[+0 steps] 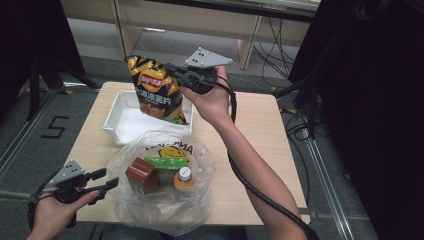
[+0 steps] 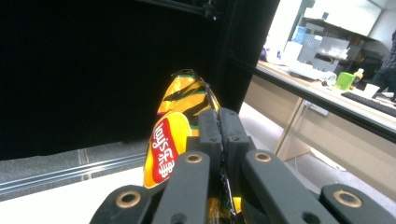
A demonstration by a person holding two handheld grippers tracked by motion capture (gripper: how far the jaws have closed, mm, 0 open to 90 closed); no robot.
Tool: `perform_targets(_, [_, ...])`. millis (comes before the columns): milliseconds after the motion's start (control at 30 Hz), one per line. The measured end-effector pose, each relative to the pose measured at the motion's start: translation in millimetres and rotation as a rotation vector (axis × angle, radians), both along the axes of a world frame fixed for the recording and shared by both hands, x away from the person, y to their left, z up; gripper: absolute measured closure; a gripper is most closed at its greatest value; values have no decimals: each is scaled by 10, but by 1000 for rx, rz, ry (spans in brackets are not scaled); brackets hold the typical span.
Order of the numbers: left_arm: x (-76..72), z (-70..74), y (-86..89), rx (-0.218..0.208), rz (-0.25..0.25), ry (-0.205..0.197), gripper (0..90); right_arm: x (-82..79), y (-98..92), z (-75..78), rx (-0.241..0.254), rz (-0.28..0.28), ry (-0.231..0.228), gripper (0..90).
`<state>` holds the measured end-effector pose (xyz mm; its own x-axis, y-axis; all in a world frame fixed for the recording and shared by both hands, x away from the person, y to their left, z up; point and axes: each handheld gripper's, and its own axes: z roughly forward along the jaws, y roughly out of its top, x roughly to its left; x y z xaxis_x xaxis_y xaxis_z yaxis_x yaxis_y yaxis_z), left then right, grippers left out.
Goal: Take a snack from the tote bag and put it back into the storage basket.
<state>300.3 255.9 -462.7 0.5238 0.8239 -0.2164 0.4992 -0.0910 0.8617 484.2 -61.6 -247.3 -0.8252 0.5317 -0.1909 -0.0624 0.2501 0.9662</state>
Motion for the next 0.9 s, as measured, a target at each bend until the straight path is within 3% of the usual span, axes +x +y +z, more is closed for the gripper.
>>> perform_targets(267, [0, 4, 0, -3, 0, -2, 391, 170, 84, -43, 4, -41, 42, 900])
perform_targets(533, [0, 8, 20, -6, 1, -4, 392, 375, 219, -83, -21, -58, 77, 900])
perform_targets(567, [-2, 9, 21, -6, 3, -5, 392, 386, 237, -94, -15, -69, 97, 900])
perform_targets(733, [0, 7, 25, -8, 5, -3, 392, 505, 302, -147, -38, -74, 97, 900])
perform_targets(900, [3, 1, 23, -6, 3, -1, 393, 598, 361, -216, -55, -86, 137, 900])
